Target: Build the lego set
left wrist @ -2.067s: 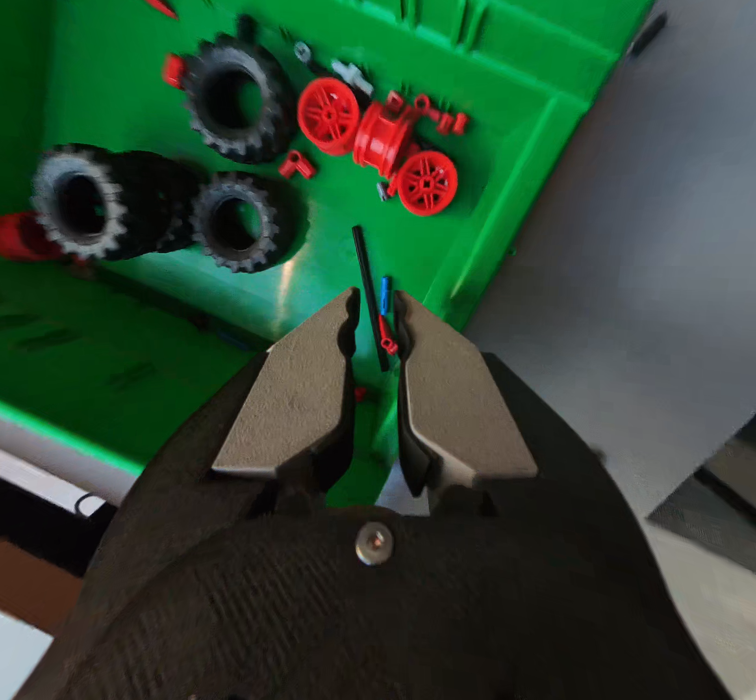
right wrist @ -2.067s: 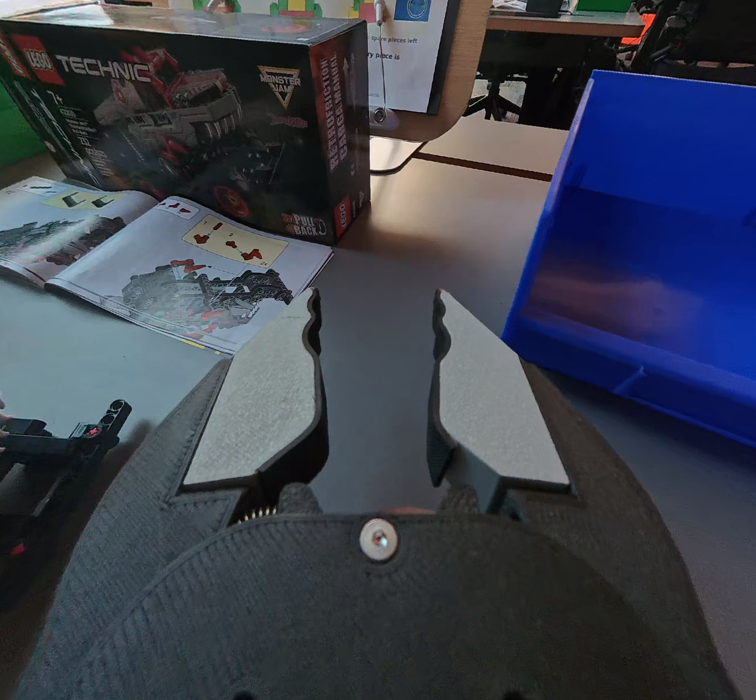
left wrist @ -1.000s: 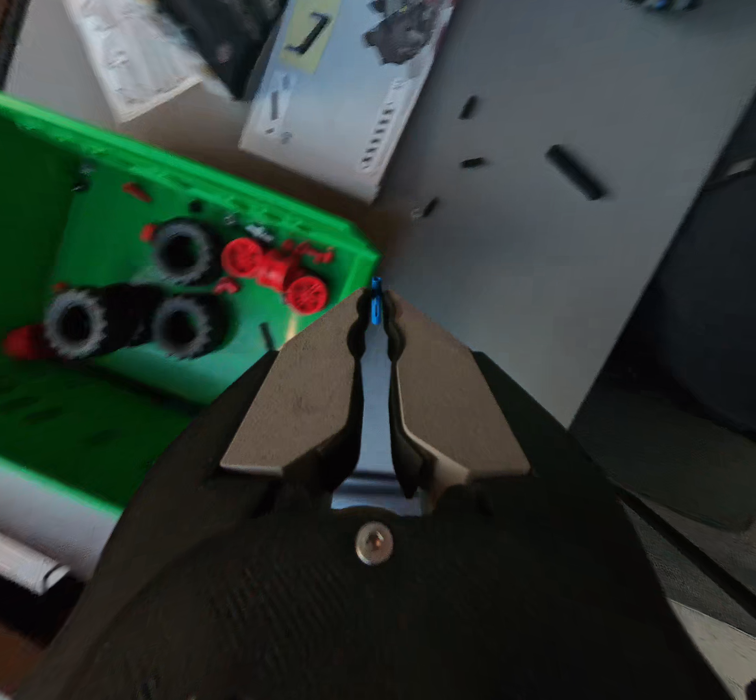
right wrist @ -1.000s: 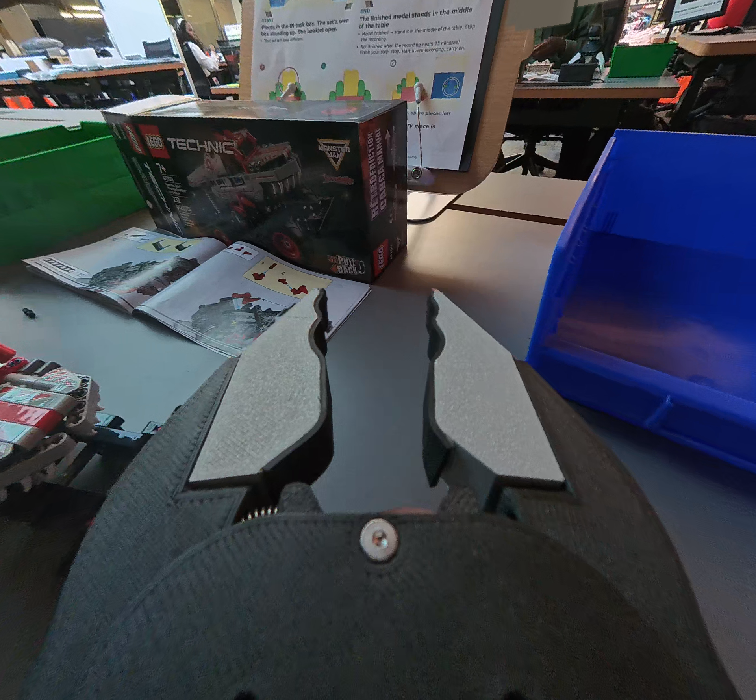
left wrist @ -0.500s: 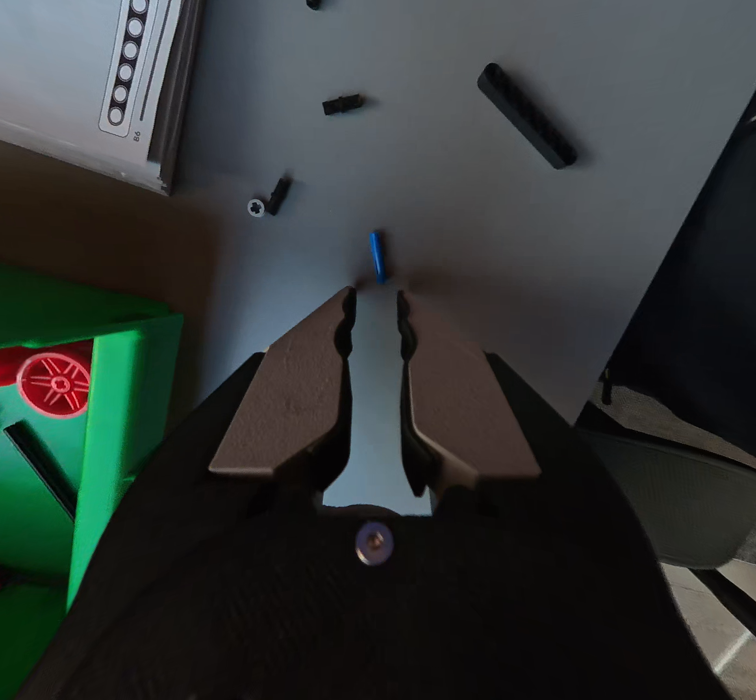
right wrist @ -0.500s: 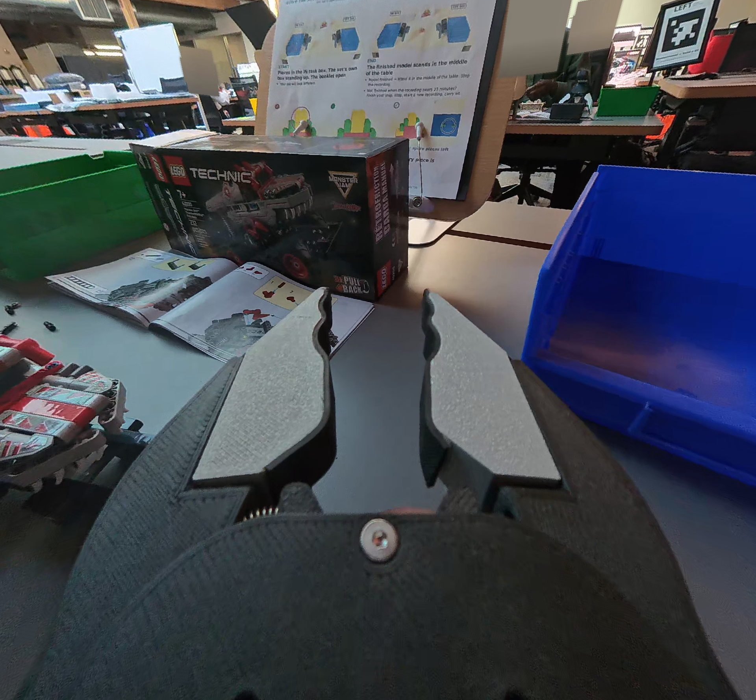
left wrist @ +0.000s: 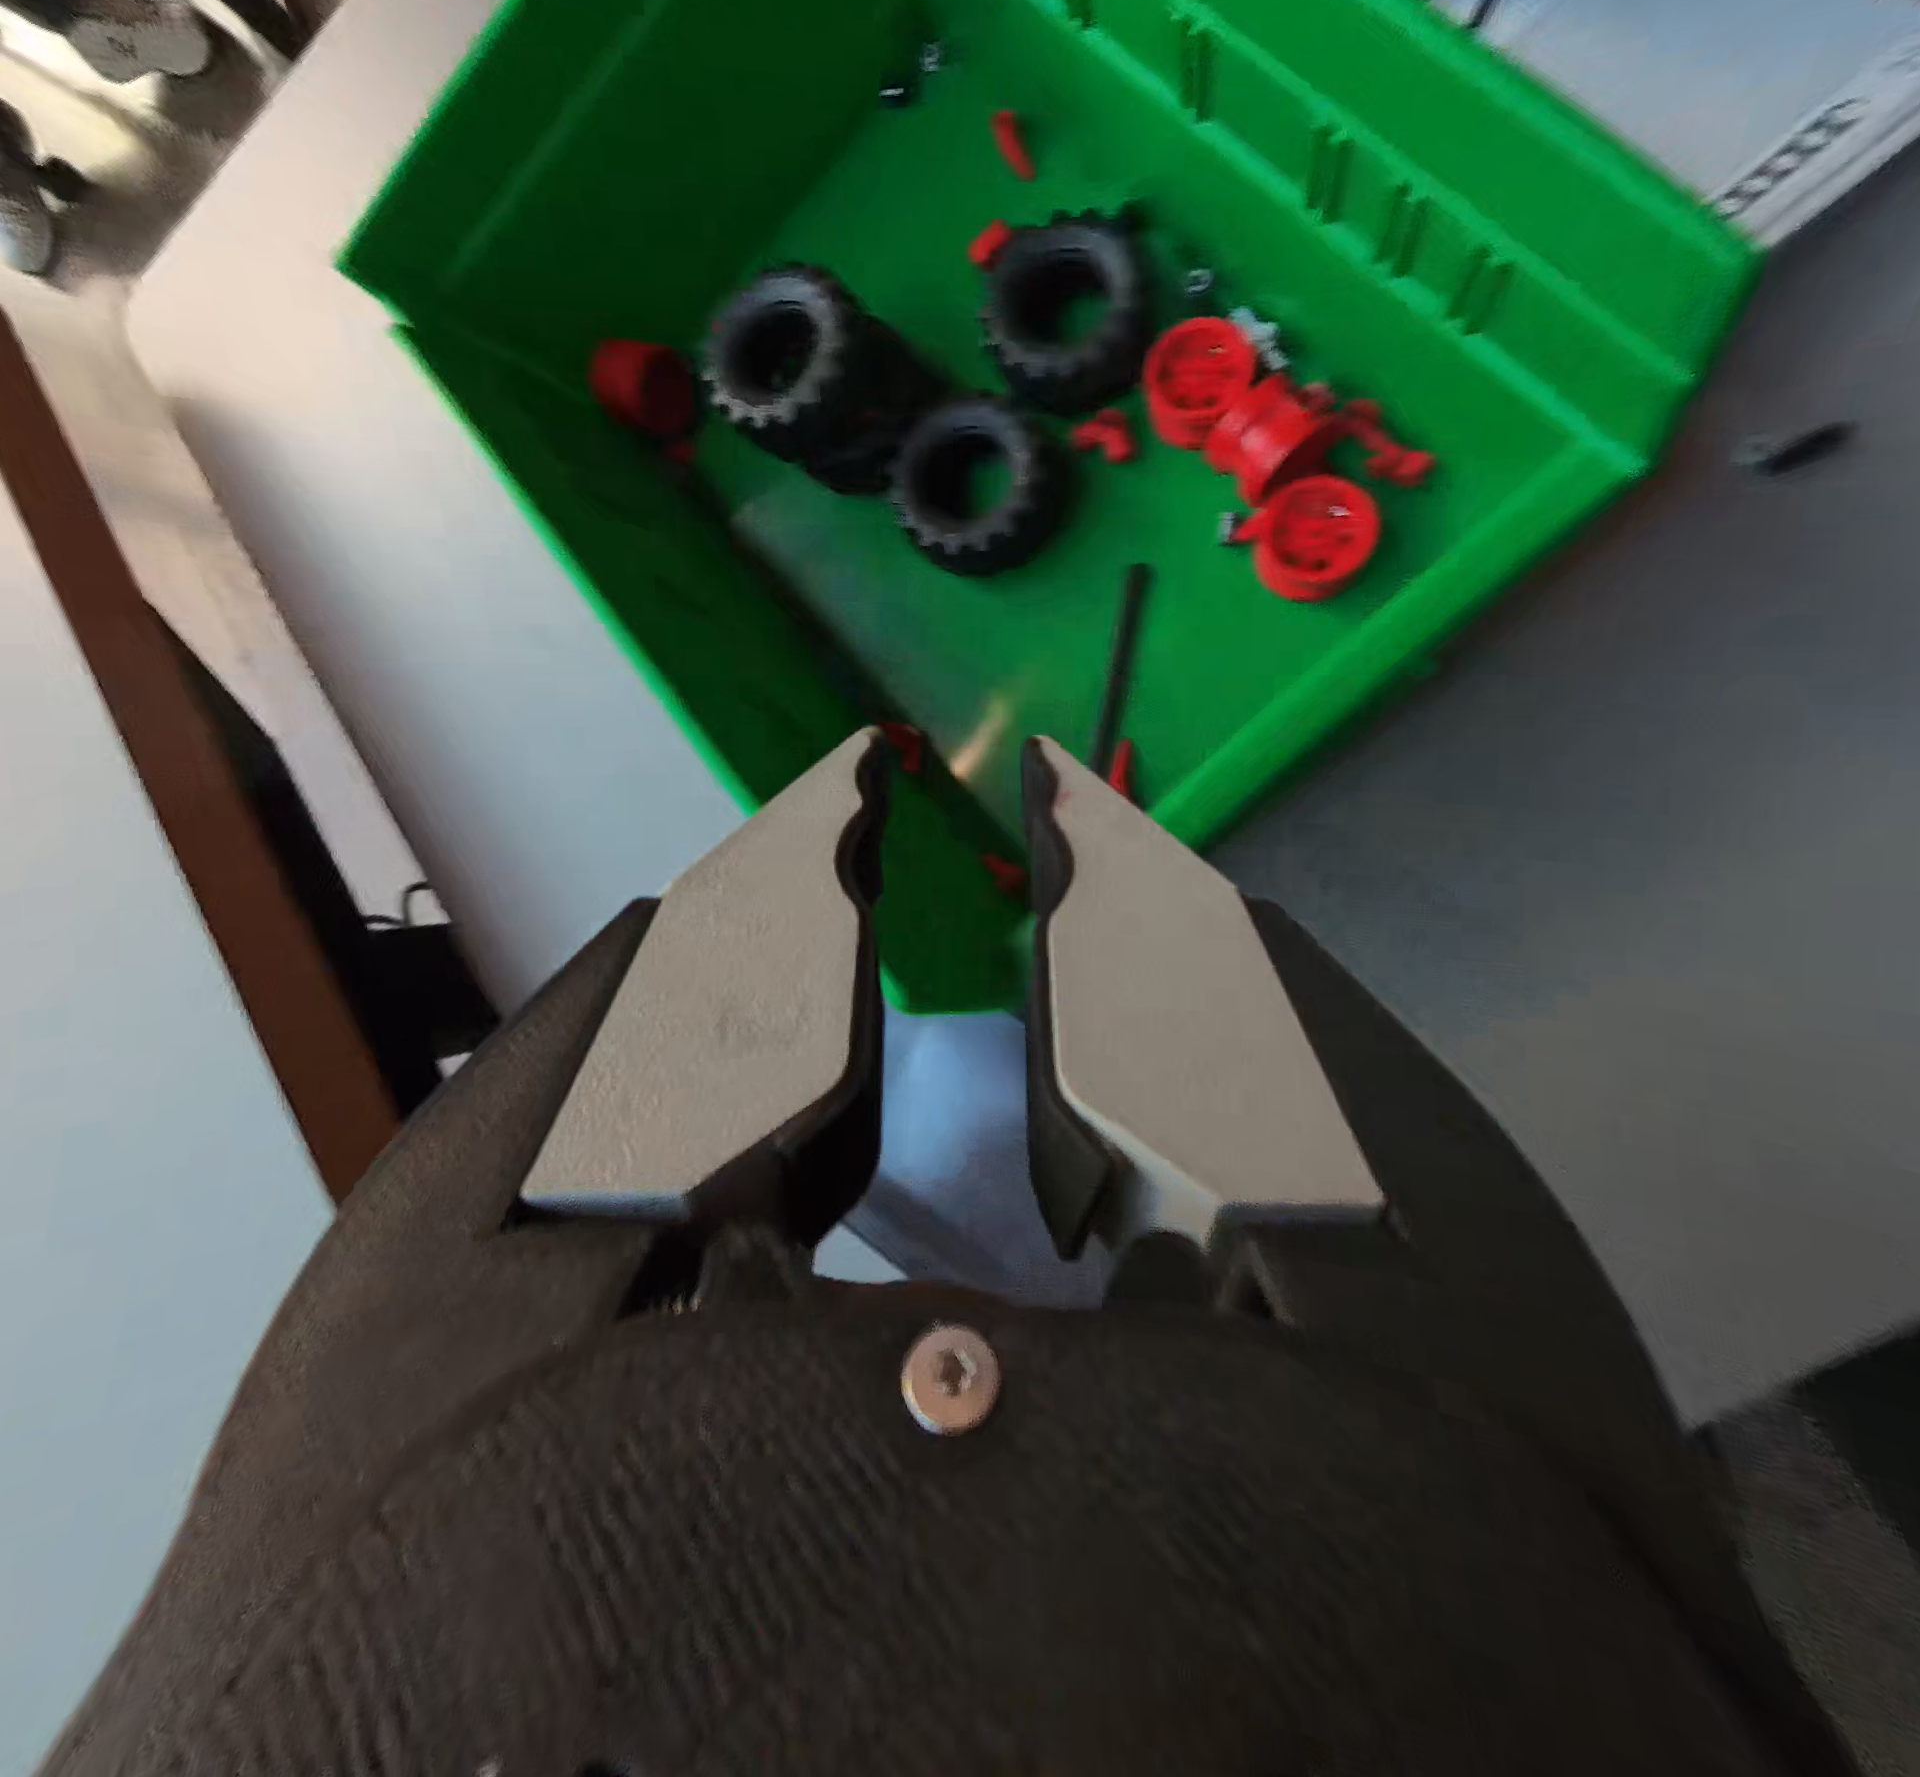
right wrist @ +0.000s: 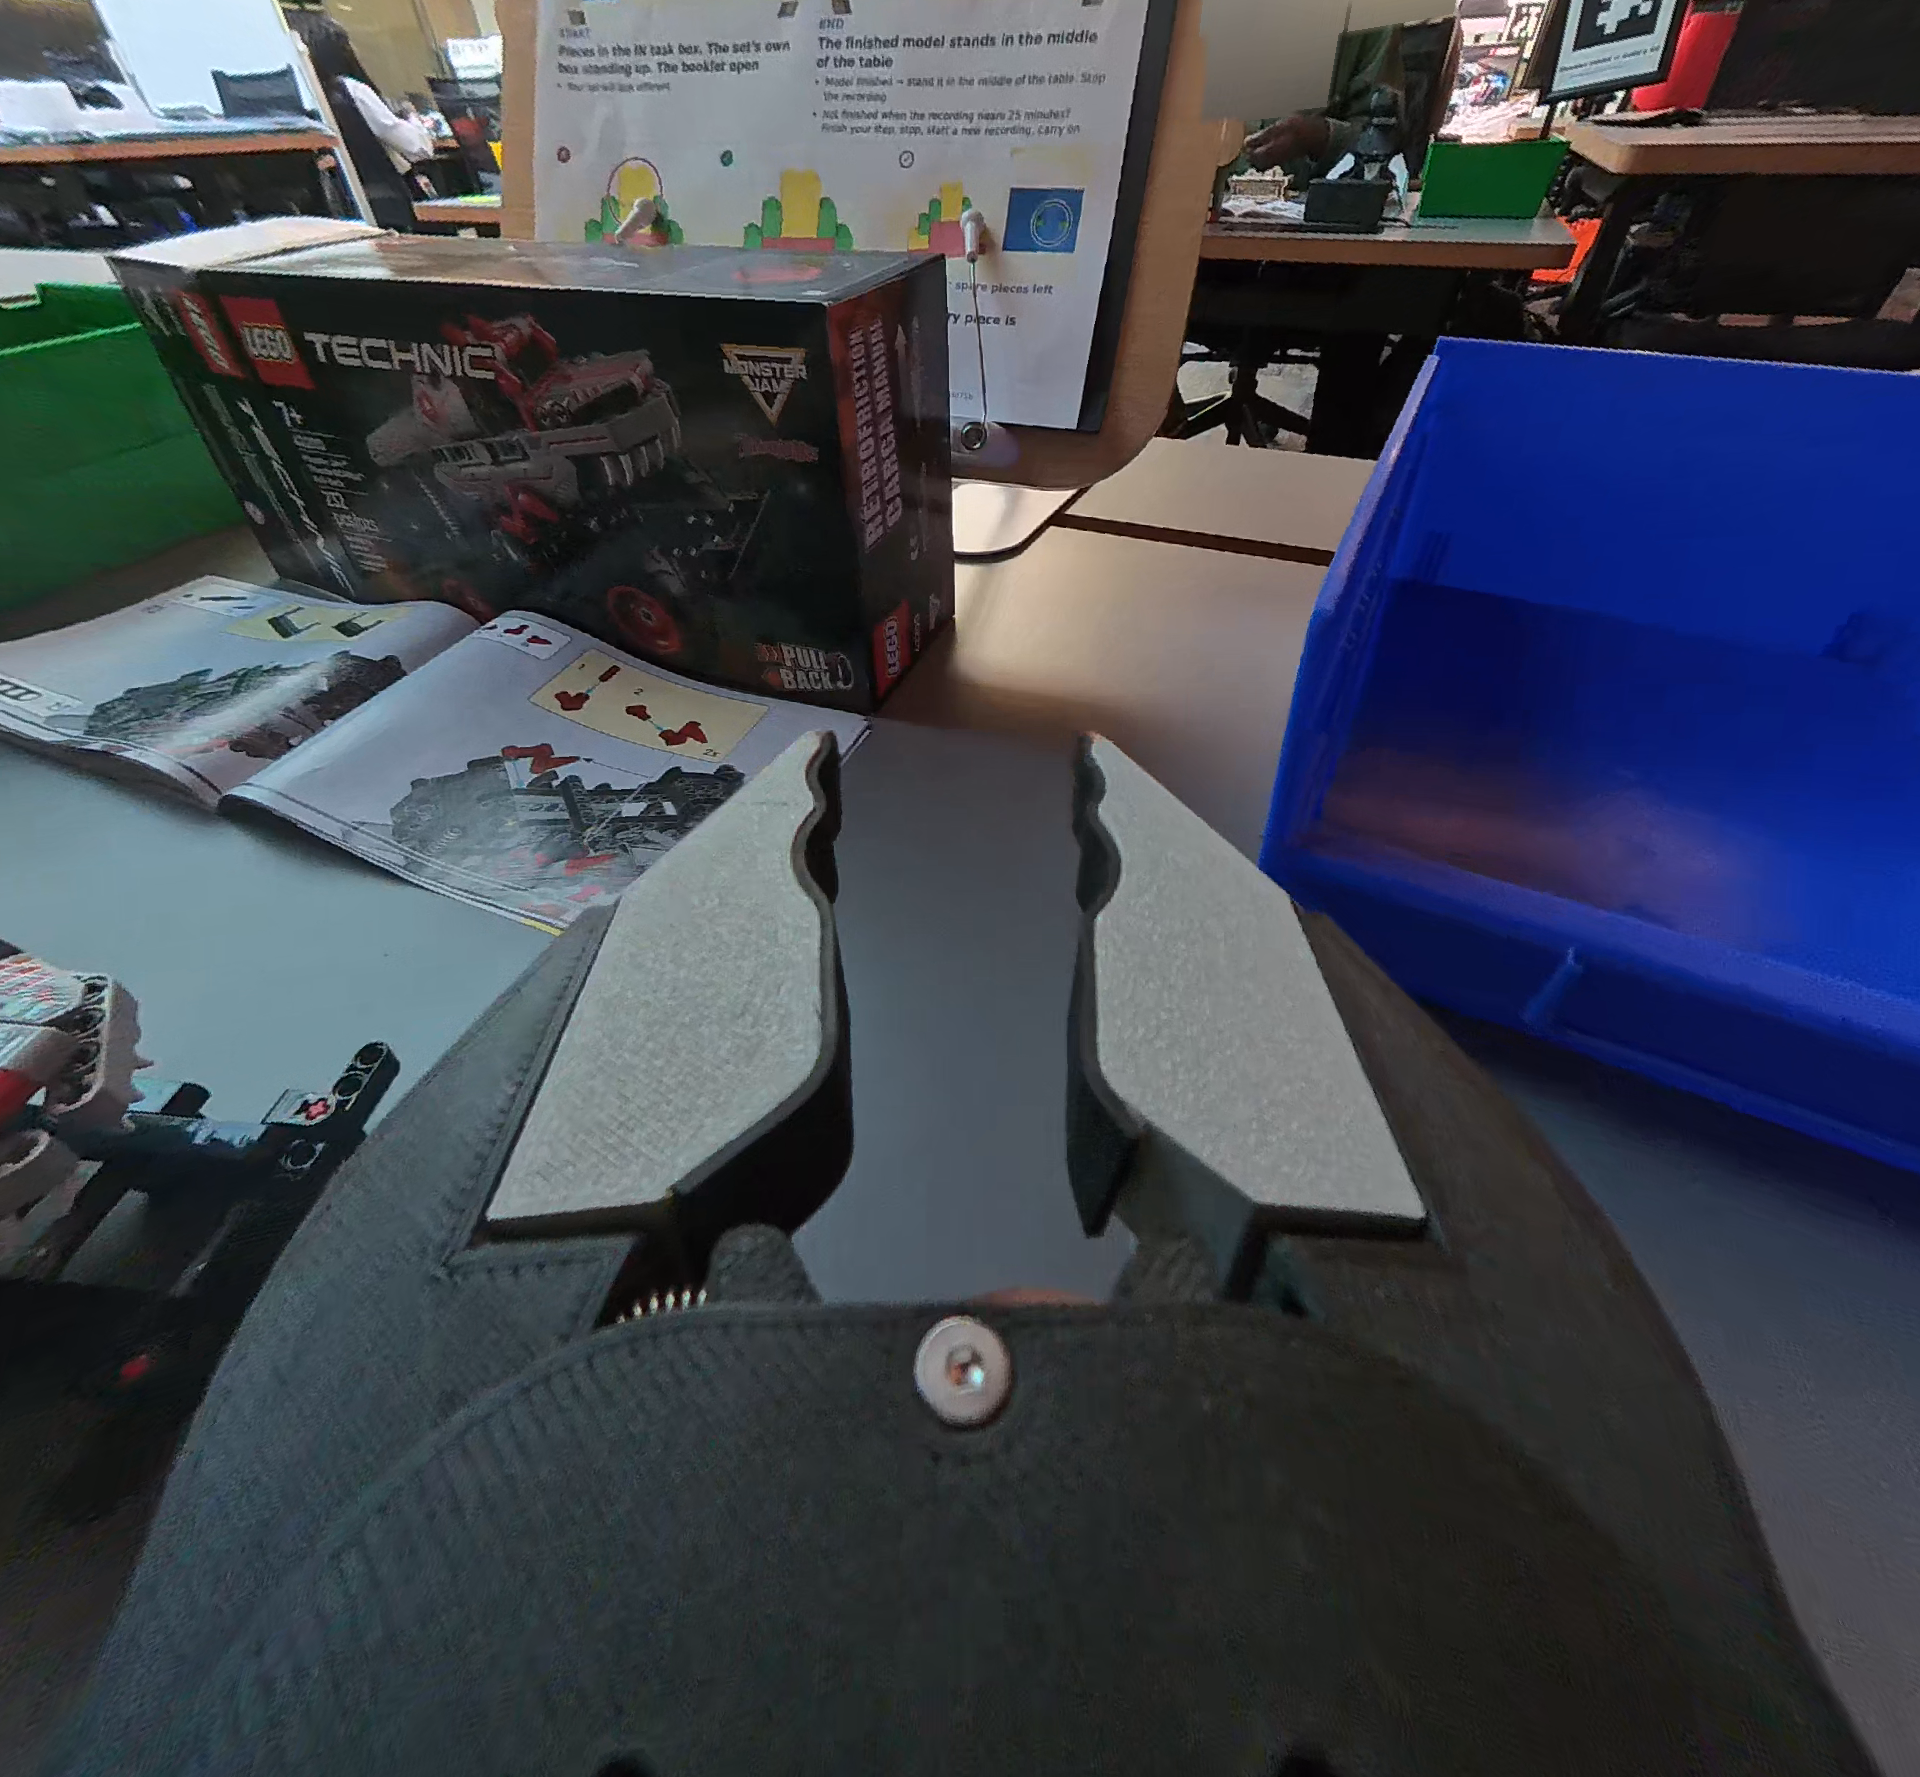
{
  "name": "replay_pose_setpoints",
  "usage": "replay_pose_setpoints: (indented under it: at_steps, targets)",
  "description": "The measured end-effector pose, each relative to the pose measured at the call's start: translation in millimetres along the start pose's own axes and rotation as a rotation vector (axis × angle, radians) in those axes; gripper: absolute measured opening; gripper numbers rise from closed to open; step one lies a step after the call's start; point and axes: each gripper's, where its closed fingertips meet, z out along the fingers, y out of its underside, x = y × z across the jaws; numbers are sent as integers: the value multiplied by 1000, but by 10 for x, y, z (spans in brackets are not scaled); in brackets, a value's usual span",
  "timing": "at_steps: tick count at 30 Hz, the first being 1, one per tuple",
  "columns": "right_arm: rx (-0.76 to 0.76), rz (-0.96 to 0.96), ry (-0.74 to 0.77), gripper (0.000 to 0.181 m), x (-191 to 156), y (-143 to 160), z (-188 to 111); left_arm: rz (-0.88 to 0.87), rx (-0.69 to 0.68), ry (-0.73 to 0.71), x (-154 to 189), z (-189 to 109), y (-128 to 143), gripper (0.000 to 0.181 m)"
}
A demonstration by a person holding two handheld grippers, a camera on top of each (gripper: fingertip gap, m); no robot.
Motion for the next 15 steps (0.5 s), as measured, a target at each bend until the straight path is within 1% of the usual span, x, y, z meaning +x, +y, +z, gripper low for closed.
replay_pose_setpoints:
  at_steps: [1,2,4,5,7,9,11,15]
  targets:
    - [-8,-3,6,42,5,12,9,31,-37,-4,-113,98,-40,21]
    - [-15,-8,10,42,1,23,19,63,-91,31,-151,227,-70,23]
    - [-27,-20,12,43,-14,37,34,177,-215,123,-128,502,-104,27]
    - [-30,-27,15,43,-21,40,38,256,-282,133,-155,630,-98,24]
    - [-36,-36,14,42,-35,49,42,400,-459,139,-242,838,-10,26]
    - [-41,-35,7,42,-42,57,47,494,-601,149,-299,985,55,28]
    - [-42,-28,0,43,-39,60,49,558,-677,172,-285,1085,79,27]
    - [-52,-8,-6,43,-18,77,63,609,-750,231,-185,1182,214,26]
